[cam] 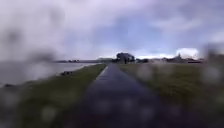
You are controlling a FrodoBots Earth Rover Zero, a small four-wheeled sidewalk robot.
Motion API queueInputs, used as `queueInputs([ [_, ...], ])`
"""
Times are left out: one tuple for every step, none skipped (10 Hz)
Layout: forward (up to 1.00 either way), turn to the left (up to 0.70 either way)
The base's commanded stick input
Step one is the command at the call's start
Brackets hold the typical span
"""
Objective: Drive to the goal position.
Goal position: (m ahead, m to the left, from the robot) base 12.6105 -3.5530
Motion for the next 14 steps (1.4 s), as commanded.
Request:
queueInputs([
  [0.70, 0.00],
  [0.70, 0.00],
  [0.70, 0.00],
  [0.70, 0.00],
  [0.70, 0.00],
  [0.70, 0.00],
  [0.70, 0.00],
  [0.70, 0.00],
  [0.70, 0.00],
  [0.70, 0.00],
  [0.70, 0.00],
  [0.70, 0.00],
  [0.70, 0.00],
  [0.70, 0.00],
])
